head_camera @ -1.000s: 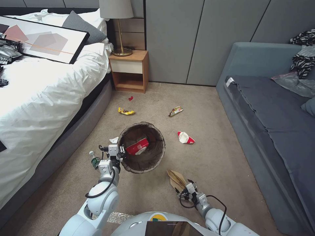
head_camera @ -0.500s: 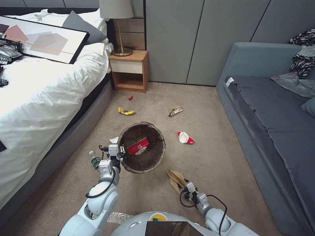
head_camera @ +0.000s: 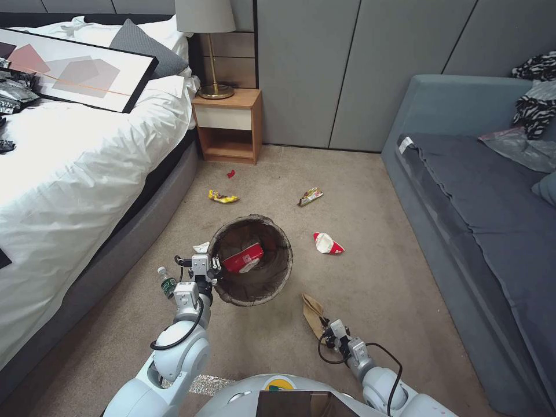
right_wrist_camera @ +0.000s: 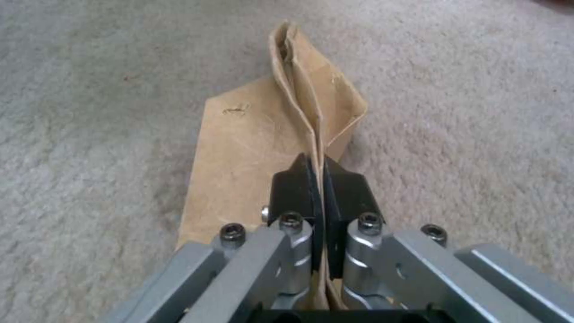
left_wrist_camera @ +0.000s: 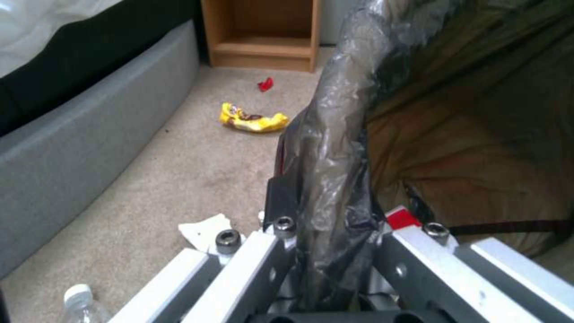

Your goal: Pick up the trash bin, then pick up the garbage from the floor and place it into the trash bin.

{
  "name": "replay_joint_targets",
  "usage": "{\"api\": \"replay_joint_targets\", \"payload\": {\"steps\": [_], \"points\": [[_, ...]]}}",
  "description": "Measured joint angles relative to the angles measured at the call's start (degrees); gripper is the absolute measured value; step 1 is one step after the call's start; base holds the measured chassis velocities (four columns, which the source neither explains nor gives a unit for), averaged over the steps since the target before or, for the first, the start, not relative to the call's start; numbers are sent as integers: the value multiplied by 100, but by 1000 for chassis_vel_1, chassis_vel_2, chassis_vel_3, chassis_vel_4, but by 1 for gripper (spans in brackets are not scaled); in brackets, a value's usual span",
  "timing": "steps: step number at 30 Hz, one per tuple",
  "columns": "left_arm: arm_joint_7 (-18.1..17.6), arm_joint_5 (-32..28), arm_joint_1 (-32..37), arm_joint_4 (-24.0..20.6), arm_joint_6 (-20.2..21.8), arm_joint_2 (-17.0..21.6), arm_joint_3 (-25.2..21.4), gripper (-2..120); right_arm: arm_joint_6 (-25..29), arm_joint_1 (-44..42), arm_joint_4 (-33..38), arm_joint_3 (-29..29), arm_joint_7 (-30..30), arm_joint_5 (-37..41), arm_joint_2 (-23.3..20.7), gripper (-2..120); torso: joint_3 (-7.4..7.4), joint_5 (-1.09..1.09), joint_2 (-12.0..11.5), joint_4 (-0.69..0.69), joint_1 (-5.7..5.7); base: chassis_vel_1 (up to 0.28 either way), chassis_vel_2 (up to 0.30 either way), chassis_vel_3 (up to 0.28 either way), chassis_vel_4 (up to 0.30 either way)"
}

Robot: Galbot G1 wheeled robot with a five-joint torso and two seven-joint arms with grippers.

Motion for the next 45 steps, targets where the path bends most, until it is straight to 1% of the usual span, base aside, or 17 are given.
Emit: {"api": "replay_joint_targets", "payload": {"steps": [5, 10, 14, 15, 18, 19, 21, 23, 25, 29, 31, 32, 34, 36, 39, 40, 45], "points": [[-2, -6, -8, 0, 0, 1, 10, 2, 0, 6, 10, 44, 42, 0, 7, 0, 0, 0, 0, 0, 0, 0, 0, 0, 0], [-2, -25, -7, 3, 10, 3, 52, 2, -23, -35, 263, 342, 265, -9, -5, 0, 0, 1, 0, 0, 0, 0, 0, 0, 0], [9, -102, 7, 3, 59, 36, 122, 2, -162, -61, 929, 1025, 667, -47, -37, 0, 0, -1, 0, 0, 0, 0, 0, 0, 0], [9, -102, 7, 3, 59, 36, 122, 2, -162, -61, 929, 1025, 667, -47, -37, 0, 0, -1, 0, 0, 0, 0, 0, 0, 0], [33, -115, 14, 30, 91, 59, 203, 2, -298, 59, 1697, 1542, 1082, 12, -85, 0, 0, -1, 0, 0, 0, 0, 0, 0, 0], [33, -115, 14, 30, 91, 59, 203, 2, -298, 59, 1697, 1542, 1082, 12, -85, 0, 0, -1, 0, 0, 0, 0, 0, 0, 0], [37, -138, 0, 59, 116, 63, 248, 2, -391, 152, 2158, 1740, 1272, 143, -129, 0, 0, -2, 0, 1, 0, 0, 0, 0, 0], [37, -159, -8, 65, 131, 65, 262, 2, -414, 180, 2295, 1796, 1322, 166, -137, 0, 0, -1, 0, 1, 0, 0, 0, 0, 0], [39, -291, -36, 73, 218, 92, 318, 2, -458, 286, 2832, 2003, 1532, 167, -154, 0, 0, -2, 0, 0, 0, 0, 0, 0, 0], [40, -424, -56, 96, 301, 145, 365, 2, -427, 322, 3175, 2140, 1563, 31, -152, 0, 0, -1, 0, 0, 0, 0, 0, 0, 0], [37, -577, -74, 108, 396, 208, 417, 2, -361, 310, 3639, 2250, 1536, -52, -162, 0, 0, -1, 0, 0, 0, 0, 0, 0, 0], [37, -577, -74, 108, 396, 208, 417, 2, -361, 310, 3639, 2250, 1536, -52, -162, 0, 0, -1, 0, 0, 0, 0, 0, 0, 0], [37, -687, -89, 114, 479, 261, 458, 2, -298, 271, 4067, 2287, 1439, -57, -199, 0, 0, -1, 0, -1, 0, 0, 0, 0, 0], [37, -713, -99, 120, 495, 276, 470, 2, -284, 260, 4172, 2287, 1409, -57, -210, 0, 0, -1, 0, 0, 0, 0, 0, 0, 0], [26, -830, -171, 148, 573, 337, 515, 2, -161, 200, 4719, 2206, 1153, -34, -340, 0, 0, -1, 0, -1, 0, 0, 0, 0, 0], [26, -830, -171, 148, 573, 337, 515, 2, -161, 200, 4719, 2206, 1153, -34, -340, 0, 0, -1, 0, -1, 0, 0, 0, 0, 0], [-12, -958, -219, 150, 692, 346, 622, 2, 29, 123, 5260, 1985, 610, 79, -694, 0, 0, -1, 0, 0, 0, 0, 0, 0, 0]]}}
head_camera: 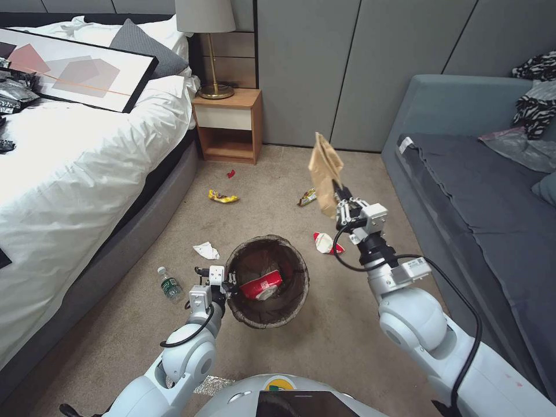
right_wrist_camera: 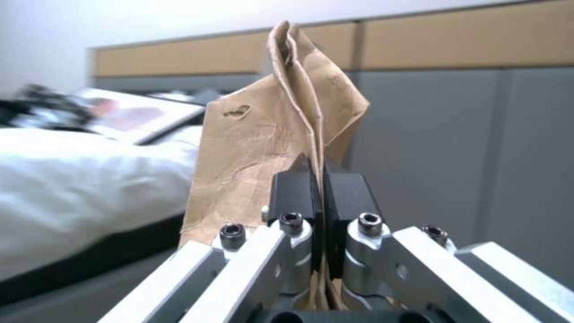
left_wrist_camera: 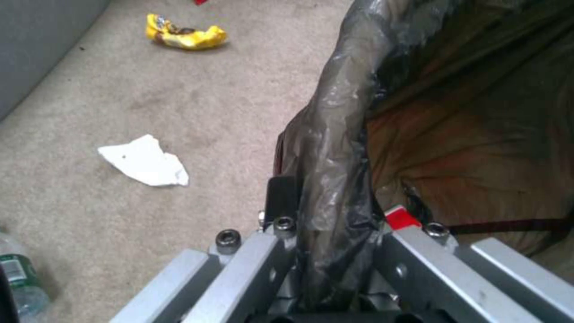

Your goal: Pick up the trash bin, then pick up the garbage from the floor and place it into the trash bin.

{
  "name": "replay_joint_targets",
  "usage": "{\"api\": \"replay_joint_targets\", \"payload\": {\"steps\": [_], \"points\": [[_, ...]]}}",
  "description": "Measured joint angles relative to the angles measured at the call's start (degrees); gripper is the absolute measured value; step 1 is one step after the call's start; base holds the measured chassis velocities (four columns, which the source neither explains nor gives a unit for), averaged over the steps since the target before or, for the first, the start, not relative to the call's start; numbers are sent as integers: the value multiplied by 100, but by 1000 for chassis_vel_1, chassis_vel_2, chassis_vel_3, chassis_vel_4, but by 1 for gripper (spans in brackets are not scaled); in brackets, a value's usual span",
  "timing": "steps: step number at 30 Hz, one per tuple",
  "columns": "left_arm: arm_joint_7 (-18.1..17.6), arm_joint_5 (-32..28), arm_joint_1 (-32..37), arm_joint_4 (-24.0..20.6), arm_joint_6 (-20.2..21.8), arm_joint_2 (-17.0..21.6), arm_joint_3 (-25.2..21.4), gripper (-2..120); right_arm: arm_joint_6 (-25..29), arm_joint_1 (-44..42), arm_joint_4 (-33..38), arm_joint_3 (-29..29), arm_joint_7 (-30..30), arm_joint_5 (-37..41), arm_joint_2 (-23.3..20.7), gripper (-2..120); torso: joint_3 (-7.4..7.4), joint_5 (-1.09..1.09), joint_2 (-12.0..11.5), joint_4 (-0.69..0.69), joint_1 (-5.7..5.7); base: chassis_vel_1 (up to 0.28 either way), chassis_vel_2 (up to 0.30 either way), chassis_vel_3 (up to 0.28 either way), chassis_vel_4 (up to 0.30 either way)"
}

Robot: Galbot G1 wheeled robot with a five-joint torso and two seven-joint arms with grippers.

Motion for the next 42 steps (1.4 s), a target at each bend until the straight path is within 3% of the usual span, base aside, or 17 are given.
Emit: {"api": "replay_joint_targets", "payload": {"steps": [10, 12, 13, 19, 27, 34, 42], "points": [[-27, 17, -68, 98, 17, -79, 113, 2, 296, -46, 168, -759, -888, 117, -642, 0, 0, 1, 0, 1, 0, 0, 0, 0, 0], [-37, 15, -88, 104, 22, -78, 120, 2, 303, -4, 120, -947, -945, 116, -716, 0, 0, 0, 0, 1, 0, 0, 0, 0, 0], [-44, 3, -116, 105, 29, -67, 130, 2, 309, 41, -18, -1348, -1012, 82, -853, 0, 0, 1, 0, 0, 0, 0, 0, 0, 0], [-54, -9, -138, 106, 30, -47, 130, 2, 329, 65, -242, -1794, -1017, 2, -938, 0, 0, 0, 0, 0, 0, 0, 0, 0, 0], [-63, -18, -142, 102, 30, -44, 115, 2, 341, 88, -510, -2031, -1021, -117, -874, 0, 0, 0, 0, 0, 0, 0, 0, 0, 0], [-63, -17, -116, 64, 8, -64, 68, 2, 375, 141, -1368, -2390, -977, -522, -394, 1, 0, 0, 0, 0, 0, 0, 0, 0, 0], [-61, -9, -118, 57, -17, -77, 72, 2, 304, 191, -1908, -2422, -752, -749, -92, 29, 0, 0, 0, 0, 0, 0, 0, 0, 0]]}}
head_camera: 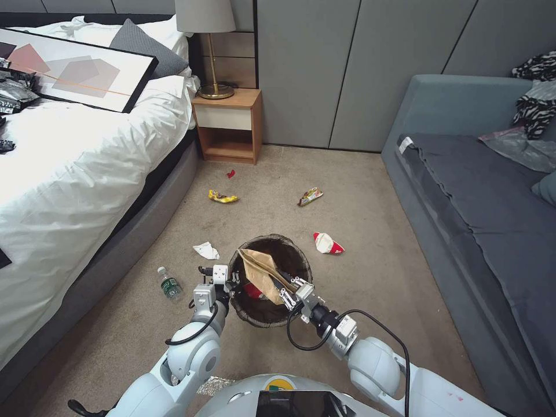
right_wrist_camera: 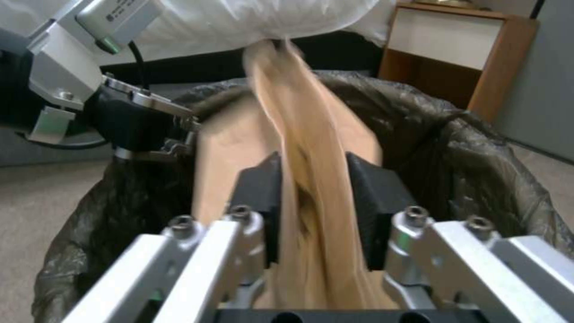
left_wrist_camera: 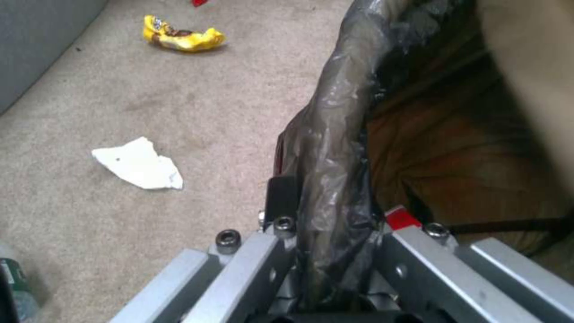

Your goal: Pick up the trash bin, then pick up the garbage from the floor and place it into the trash bin.

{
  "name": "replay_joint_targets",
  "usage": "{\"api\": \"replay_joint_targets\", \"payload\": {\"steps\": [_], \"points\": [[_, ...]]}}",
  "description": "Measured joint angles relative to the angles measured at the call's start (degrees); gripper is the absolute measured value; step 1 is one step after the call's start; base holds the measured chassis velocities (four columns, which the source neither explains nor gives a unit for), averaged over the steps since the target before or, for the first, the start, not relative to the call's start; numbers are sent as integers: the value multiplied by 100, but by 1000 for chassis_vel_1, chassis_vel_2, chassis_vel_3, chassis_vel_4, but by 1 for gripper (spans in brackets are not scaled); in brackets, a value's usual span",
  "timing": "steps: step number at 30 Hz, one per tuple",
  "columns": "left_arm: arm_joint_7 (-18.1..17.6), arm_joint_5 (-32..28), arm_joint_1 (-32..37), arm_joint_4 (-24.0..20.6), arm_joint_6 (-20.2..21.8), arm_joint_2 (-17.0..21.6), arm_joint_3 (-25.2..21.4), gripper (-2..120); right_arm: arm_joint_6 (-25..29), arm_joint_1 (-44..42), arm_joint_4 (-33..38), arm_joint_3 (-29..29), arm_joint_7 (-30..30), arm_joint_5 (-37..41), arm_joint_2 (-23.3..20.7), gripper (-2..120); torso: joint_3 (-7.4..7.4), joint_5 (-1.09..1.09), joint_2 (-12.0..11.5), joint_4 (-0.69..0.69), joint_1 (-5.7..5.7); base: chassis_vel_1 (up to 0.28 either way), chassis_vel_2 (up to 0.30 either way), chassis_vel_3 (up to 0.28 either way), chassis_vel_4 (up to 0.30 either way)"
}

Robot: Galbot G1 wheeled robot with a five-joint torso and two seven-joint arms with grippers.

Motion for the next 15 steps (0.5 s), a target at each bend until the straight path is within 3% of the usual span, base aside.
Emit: {"api": "replay_joint_targets", "payload": {"steps": [15], "points": [[-1, 0, -15, 2, -11, -10, 1, 2, -44, -55, 422, 202, 67, 76, 55, 84, 0, 1, 0, 0, 0, 0, 0, 0, 0]]}}
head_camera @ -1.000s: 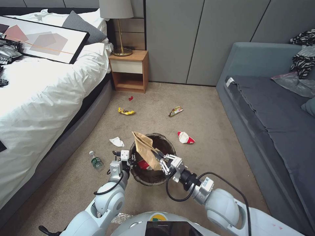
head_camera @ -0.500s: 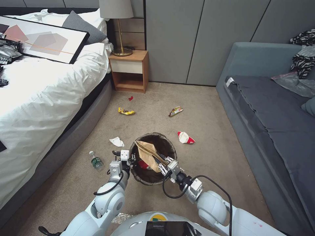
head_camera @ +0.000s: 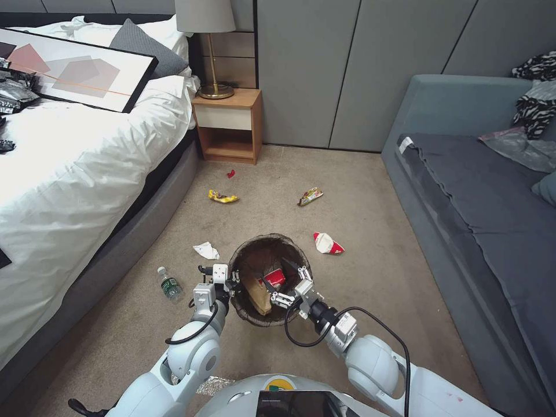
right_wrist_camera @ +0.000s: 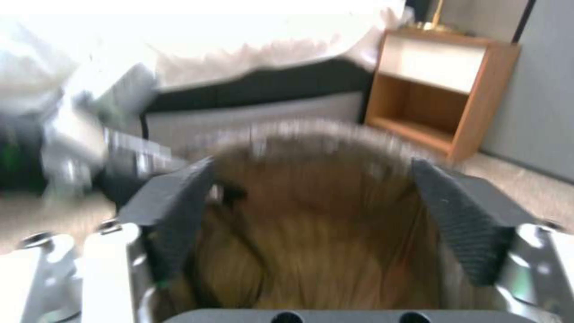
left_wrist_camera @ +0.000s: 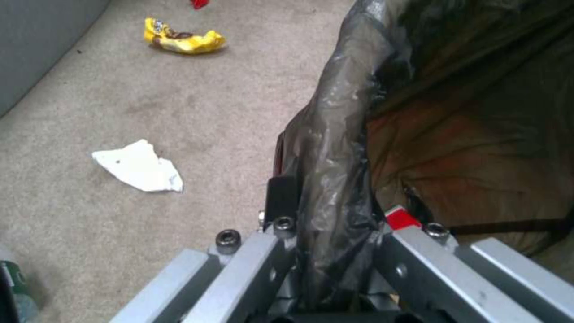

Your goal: Pick up the trash bin, then pick up the garbage from the floor and place it into the trash bin.

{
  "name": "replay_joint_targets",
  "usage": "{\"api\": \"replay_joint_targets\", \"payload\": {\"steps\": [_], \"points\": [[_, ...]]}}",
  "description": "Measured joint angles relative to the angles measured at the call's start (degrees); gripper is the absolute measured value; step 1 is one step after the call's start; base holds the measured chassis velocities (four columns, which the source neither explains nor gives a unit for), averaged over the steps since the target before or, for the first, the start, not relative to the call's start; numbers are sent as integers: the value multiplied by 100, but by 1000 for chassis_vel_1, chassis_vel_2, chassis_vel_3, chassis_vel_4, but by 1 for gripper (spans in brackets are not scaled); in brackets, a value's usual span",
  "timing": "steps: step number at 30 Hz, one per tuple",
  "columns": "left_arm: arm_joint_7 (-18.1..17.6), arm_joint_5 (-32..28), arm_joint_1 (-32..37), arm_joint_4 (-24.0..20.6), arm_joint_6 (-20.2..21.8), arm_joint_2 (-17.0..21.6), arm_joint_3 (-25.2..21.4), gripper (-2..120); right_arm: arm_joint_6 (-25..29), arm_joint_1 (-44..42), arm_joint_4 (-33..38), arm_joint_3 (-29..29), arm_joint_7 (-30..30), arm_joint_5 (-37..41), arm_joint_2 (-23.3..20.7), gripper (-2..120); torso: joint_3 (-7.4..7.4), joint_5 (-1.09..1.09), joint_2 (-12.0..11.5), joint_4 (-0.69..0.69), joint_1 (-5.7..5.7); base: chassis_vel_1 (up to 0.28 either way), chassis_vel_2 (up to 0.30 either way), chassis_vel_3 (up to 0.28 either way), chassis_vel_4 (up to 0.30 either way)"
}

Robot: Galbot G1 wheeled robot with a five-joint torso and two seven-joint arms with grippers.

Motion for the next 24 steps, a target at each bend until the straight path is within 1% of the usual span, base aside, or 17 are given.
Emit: {"api": "replay_joint_targets", "payload": {"steps": [2, 3, 4, 6, 7, 8, 10, 11, 12, 15, 16, 18, 20, 21, 22, 24], "points": [[0, 3, 0, 4, -1, -12, 2, 2, 0, -44, 332, 231, -1, 232, -29, 93, 0, 0, 0, 0, 0, 0, 0, 0, 0], [0, 4, 1, 4, -2, -19, 2, 2, -1, -53, 497, 352, 8, 344, -47, 96, 0, 0, 0, 0, 0, 0, 0, 0, 0], [0, 4, 1, 4, -2, -19, 2, 2, -1, -53, 497, 352, 8, 344, -47, 96, 0, 0, 0, 0, 0, 0, 0, 0, 0], [3, 20, 21, 4, -15, -34, -14, 2, -57, -56, 888, 730, 207, 644, -55, 100, 0, -1, 0, 0, 0, 0, 0, 0, 0], [3, 20, 21, 4, -15, -34, -14, 2, -57, -56, 888, 730, 207, 644, -55, 100, 0, -1, 0, 0, 0, 0, 0, 0, 0], [6, 32, 37, 4, -23, -36, -29, 2, -102, -57, 998, 878, 334, 741, -43, 100, 0, -1, 0, 0, 0, 0, 0, 0, 0], [22, 112, 84, 8, -74, -38, -77, 2, -294, -87, 1169, 1396, 685, 899, 25, 100, 0, 0, 0, 2, 0, 0, 0, 0, 0], [29, 152, 100, 20, -110, -38, -95, 2, -412, -138, 1193, 1710, 847, 900, 62, 100, 0, 0, 0, 2, 0, 0, 0, 0, 0], [29, 152, 100, 20, -110, -38, -95, 2, -412, -138, 1193, 1710, 847, 900, 62, 100, 0, 0, 0, 2, 0, 0, 0, 0, 0], [46, 192, 116, 35, -156, -48, -122, 2, -801, -324, 1166, 2390, 1383, 899, 202, 100, 0, 0, 0, -1, 0, 0, 0, 0, 0], [46, 192, 116, 35, -156, -48, -122, 2, -801, -324, 1166, 2390, 1383, 899, 202, 100, 0, 0, 0, -1, 0, 0, 0, 0, 0], [45, 227, 128, 38, -171, -67, -165, 2, -924, -457, 1050, 2667, 1677, 878, 330, 100, 0, 1, 0, 0, 0, 0, 0, 0, 0], [38, 234, 130, 38, -180, -81, -205, 2, -961, -737, 901, 3012, 1847, 745, 507, 100, 0, 0, 0, 1, 0, 0, 0, 0, 0], [38, 234, 130, 38, -180, -81, -205, 2, -961, -737, 901, 3012, 1847, 745, 507, 100, 0, 0, 0, 1, 0, 0, 0, 0, 0], [38, 237, 129, 41, -188, -82, -218, 2, -938, -875, 838, 3133, 1875, 650, 579, 100, 0, 0, 0, -1, 0, 0, 0, 0, 0], [35, 241, 127, 67, -208, -78, -247, 2, -768, -1206, 666, 3339, 1882, 338, 740, 100, 0, 0, 0, -2, 0, 0, 0, 0, 0]]}}
